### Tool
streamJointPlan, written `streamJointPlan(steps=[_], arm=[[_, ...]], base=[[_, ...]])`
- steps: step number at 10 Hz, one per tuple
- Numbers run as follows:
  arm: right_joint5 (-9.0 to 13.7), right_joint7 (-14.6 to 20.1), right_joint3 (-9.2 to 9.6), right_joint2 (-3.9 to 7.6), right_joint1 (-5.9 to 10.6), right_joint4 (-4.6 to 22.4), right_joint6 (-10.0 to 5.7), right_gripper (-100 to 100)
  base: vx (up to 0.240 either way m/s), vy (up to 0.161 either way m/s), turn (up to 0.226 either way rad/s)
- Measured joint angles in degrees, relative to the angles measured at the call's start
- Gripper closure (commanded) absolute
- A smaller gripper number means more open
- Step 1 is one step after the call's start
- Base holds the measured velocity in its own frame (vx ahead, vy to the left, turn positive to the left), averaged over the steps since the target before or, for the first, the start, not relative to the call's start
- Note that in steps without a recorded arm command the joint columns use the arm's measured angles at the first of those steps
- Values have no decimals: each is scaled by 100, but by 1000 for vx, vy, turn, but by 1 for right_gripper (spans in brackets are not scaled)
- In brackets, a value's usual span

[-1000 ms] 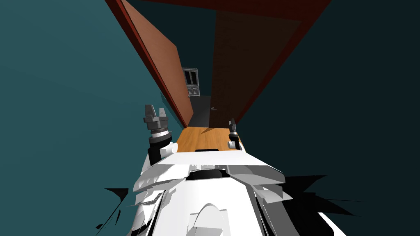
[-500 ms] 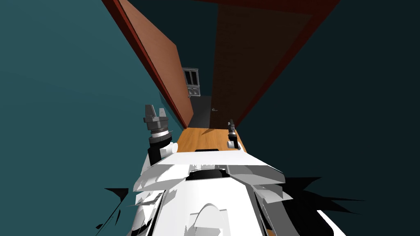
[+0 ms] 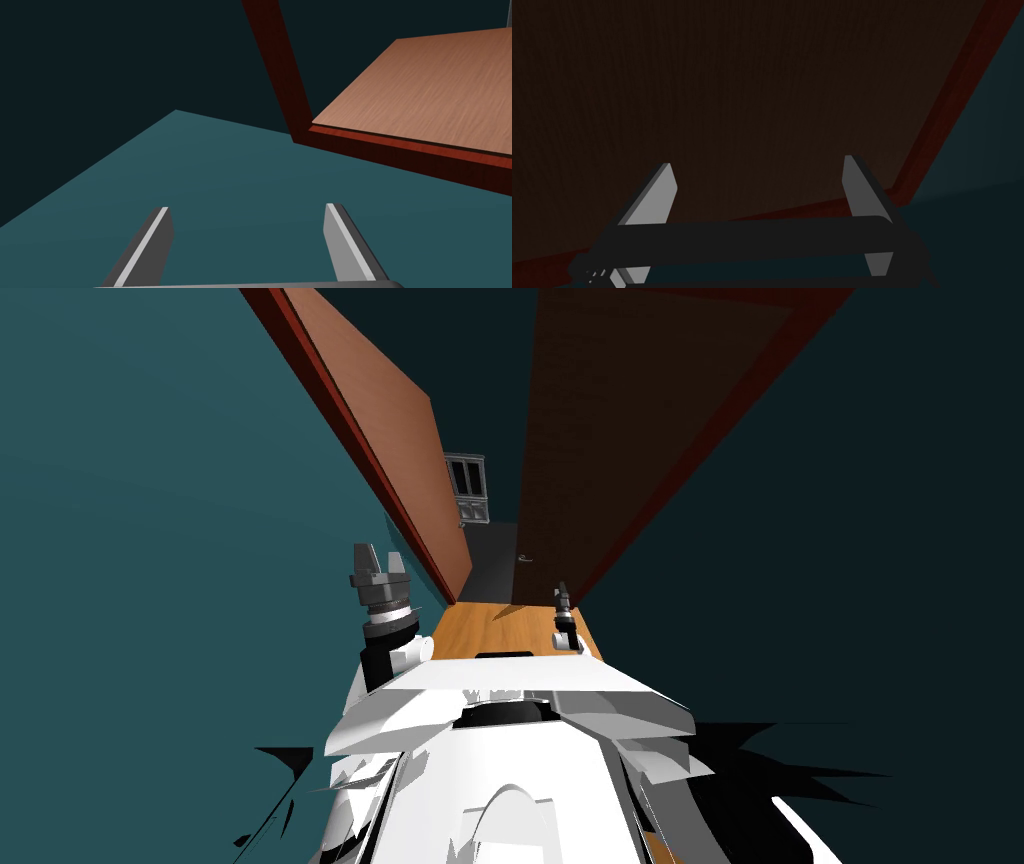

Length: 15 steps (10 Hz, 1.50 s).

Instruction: Push the door open

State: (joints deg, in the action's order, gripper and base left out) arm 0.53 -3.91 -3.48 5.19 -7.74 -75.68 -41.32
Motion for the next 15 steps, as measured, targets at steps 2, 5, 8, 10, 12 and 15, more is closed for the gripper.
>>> streamJointPlan(steps=[2, 5, 8, 10, 12, 15], arm=[[-3, -7, -27, -32, 120, 289, -31, -100], [-4, -2, -65, -67, 258, 643, -48, -100], [-3, 12, -101, -104, 384, 969, -57, -100], [-3, 8, -129, -142, 499, 1247, -92, -100], [-3, 1, -156, -186, 609, 1513, -130, -100], [-8, 13, -190, -270, 726, 1867, -138, -100]], base=[[111, 20, 14], [97, 16, 11], [96, 9, 11], [100, 15, 11], [116, 11, 13], [120, 13, 11]])
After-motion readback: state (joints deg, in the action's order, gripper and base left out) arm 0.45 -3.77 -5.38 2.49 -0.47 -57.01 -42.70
